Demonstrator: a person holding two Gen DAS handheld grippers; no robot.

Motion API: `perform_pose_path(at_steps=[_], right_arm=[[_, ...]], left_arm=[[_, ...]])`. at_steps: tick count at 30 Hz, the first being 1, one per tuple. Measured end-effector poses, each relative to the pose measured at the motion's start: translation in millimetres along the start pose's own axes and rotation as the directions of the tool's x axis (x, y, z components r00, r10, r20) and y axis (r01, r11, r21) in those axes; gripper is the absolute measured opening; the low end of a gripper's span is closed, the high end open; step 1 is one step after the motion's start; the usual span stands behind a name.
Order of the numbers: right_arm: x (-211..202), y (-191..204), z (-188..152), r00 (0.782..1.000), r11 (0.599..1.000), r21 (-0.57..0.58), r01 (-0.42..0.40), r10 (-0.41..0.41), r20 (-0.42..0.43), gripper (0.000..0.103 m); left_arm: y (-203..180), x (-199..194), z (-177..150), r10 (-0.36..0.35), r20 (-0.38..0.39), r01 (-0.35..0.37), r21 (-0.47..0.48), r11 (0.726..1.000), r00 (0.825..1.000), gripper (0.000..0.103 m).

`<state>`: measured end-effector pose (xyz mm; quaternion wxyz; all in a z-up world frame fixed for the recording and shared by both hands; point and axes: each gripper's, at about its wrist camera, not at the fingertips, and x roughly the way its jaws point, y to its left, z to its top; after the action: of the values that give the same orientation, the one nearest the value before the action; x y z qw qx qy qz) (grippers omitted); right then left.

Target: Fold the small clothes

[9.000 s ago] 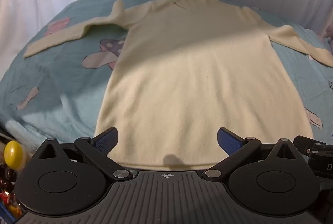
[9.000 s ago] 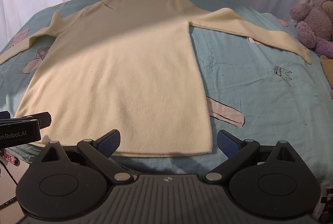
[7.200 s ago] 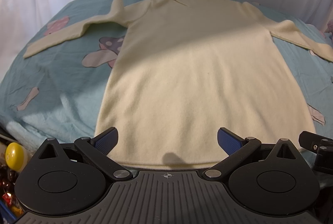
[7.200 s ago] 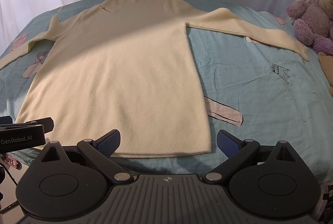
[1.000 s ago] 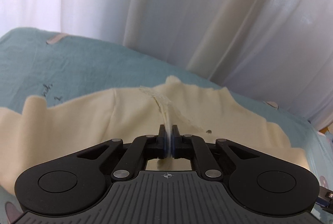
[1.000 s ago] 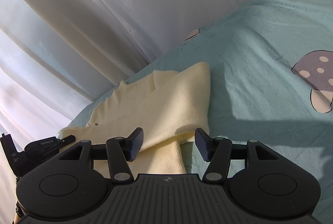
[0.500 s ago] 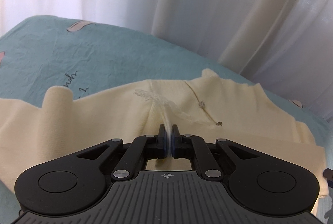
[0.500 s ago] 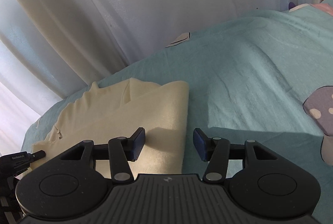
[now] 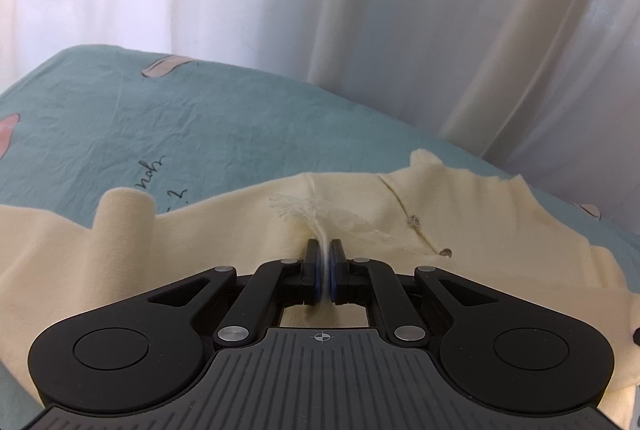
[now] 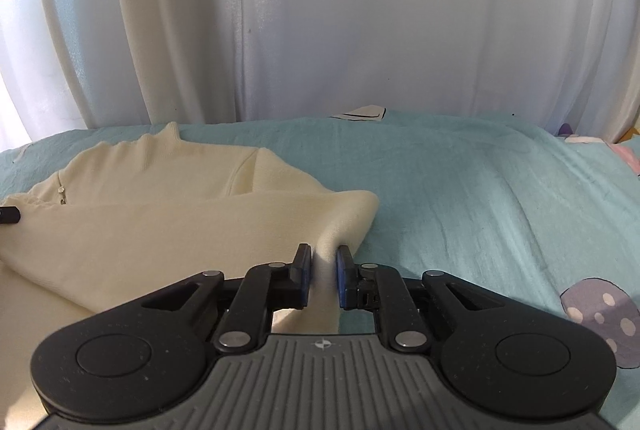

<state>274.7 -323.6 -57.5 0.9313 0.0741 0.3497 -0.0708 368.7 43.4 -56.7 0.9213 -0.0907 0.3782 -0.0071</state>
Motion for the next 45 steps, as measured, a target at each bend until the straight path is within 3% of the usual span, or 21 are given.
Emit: perform_pose_path(at_steps=[5,9,13,17,20,22,25,26,27,28,30,32,34,36,38,40,42,45], right_arm=[[-21.2,7.8,2.8,0.996,0.998,-0.064,-0.014,0.019,0.089,0.017],[-12.2,26.6,-3.8,0.995,0.988,-0.139,-0.073,0.081,0.051,0.017],[2.3,33.4,-14.9,0.995,0.987,-0.128,-0.094,0.095,0.001,0.018],[2.6,36.4,-22.1,0.995,0.984,-0.153,-0.087,0.093,0.033,0.019],[2.8,40.5,-25.1,0.996,0.979,-0.190,-0.079,0.087,0.035,0.029],[4.1,41.7,-24.5,0.996,0.977,-0.197,-0.081,0.089,0.032,0.032],[3.0,38.4,-20.4,0.996,0.982,-0.169,-0.089,0.091,0.006,0.041],[1.2,36.7,-18.5,0.996,0.985,-0.148,-0.092,0.093,-0.006,0.044],[-3.3,34.2,-18.3,0.995,0.986,-0.128,-0.103,0.102,-0.011,0.048],[-8.8,32.3,-19.0,0.993,0.987,-0.117,-0.114,0.114,-0.010,0.048],[-25.8,27.9,-23.4,0.988,0.984,-0.093,-0.150,0.152,0.010,0.049],[-42.3,21.9,-28.7,0.974,0.974,-0.038,-0.225,0.226,0.023,0.062],[-57.3,16.5,-33.8,0.953,0.953,0.024,-0.302,0.301,0.041,0.081],[-67.5,10.7,-37.2,0.925,0.920,0.096,-0.379,0.373,0.071,0.087],[-68.0,6.2,-37.2,0.903,0.887,0.169,-0.430,0.423,0.077,0.087],[-65.1,3.3,-36.1,0.891,0.861,0.232,-0.453,0.447,0.081,0.087],[-63.4,2.2,-34.9,0.880,0.842,0.262,-0.472,0.466,0.090,0.087],[-67.1,4.5,-34.8,0.875,0.839,0.249,-0.484,0.467,0.127,0.087]], left_arm=[[3.3,3.8,-2.7,0.028,0.001,-0.028,0.021,0.999,1.000,0.006],[-1.3,6.3,-5.7,0.041,0.005,-0.041,0.039,0.998,0.999,0.007],[3.1,5.9,-5.9,0.032,0.006,-0.032,0.023,0.999,0.999,0.010],[1.9,4.6,-7.9,0.033,0.017,-0.034,0.044,0.998,0.999,0.011],[-2.2,4.5,-11.4,0.047,0.041,-0.050,0.073,0.996,0.998,0.012],[4.9,3.2,-11.2,0.019,0.043,-0.020,0.008,1.000,0.999,0.015],[30.5,-4.3,-10.3,-0.027,0.042,0.034,-0.172,0.984,0.999,0.043],[39.0,-9.7,-9.7,0.012,0.024,-0.006,-0.237,0.972,1.000,0.072],[47.8,-18.3,-10.5,0.071,0.018,-0.062,-0.293,0.954,0.997,0.083],[58.6,-32.8,-13.3,0.102,0.050,-0.079,-0.342,0.936,0.993,0.083],[82.7,-62.3,-19.8,0.074,0.115,-0.019,-0.420,0.907,0.991,0.087],[112.8,-92.2,-30.7,0.097,0.185,0.016,-0.526,0.850,0.978,0.095],[146.3,-114.9,-40.7,0.192,0.225,-0.011,-0.621,0.784,0.955,0.096],[182.9,-126.9,-46.1,0.282,0.215,-0.055,-0.697,0.715,0.935,0.095],[222.9,-131.8,-51.1,0.332,0.184,-0.065,-0.785,0.616,0.925,0.094],[258.2,-131.3,-58.8,0.340,0.184,-0.022,-0.853,0.522,0.922,0.090],[286.1,-127.2,-66.5,0.349,0.153,-0.013,-0.903,0.430,0.925,0.080],[314.9,-122.4,-74.8,0.380,0.129,-0.018,-0.933,0.361,0.916,0.072]])
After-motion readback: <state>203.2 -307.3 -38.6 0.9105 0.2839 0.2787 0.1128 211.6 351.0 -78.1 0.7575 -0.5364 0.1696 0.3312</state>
